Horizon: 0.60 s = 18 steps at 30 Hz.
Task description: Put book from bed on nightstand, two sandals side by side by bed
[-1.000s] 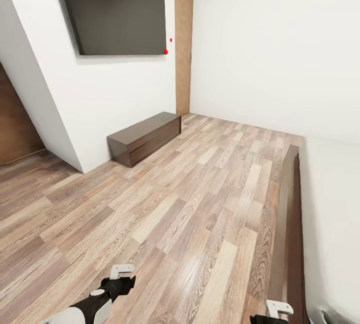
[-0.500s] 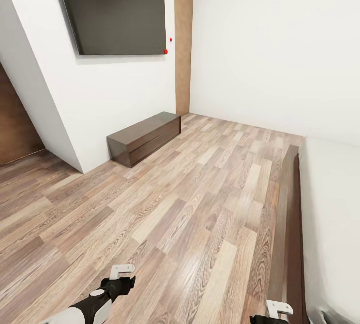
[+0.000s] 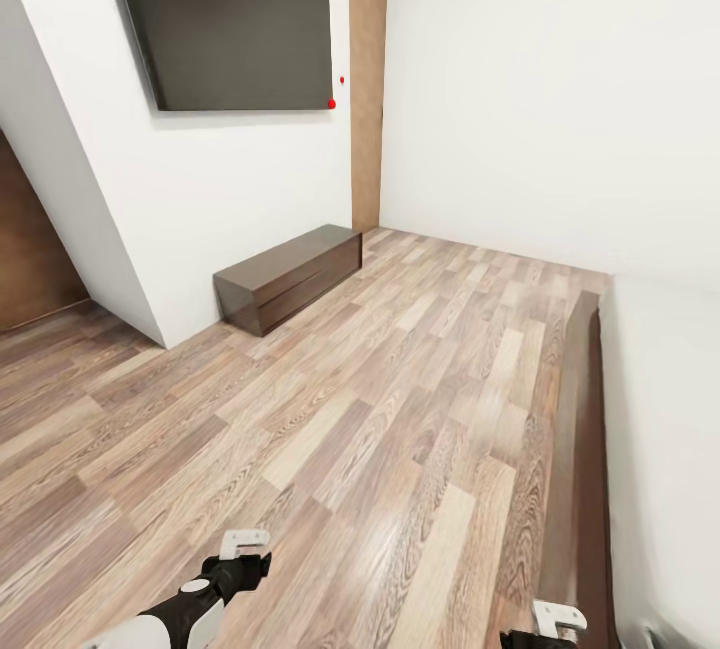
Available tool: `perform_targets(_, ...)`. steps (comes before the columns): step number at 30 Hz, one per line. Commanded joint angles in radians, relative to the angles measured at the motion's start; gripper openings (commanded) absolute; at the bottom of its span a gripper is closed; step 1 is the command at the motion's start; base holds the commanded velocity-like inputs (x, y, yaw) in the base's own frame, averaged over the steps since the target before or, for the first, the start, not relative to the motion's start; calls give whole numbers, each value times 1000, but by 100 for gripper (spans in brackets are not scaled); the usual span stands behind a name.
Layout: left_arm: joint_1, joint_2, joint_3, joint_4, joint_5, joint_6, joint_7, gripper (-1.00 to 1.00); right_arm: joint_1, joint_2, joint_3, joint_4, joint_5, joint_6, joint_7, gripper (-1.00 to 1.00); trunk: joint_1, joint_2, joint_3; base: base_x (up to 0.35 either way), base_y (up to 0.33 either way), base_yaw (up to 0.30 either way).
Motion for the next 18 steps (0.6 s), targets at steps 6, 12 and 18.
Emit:
perform_targets(6,-1,0,8,1,-7,-3,-3,100,-1,0,-9,1,8,-3,2,100,0,0,-1,275,0,0)
perform_targets(12,-1,0,8,1,-7,-3,-3,100,-1,-5,-9,1,7,-3,2,100,0,0,-1,325,0,0)
perform_targets(18,-1,0,8,1,-7,-3,-3,100,-1,-5,-9,1,7,-2,2,100,0,0,-1,331,0,0)
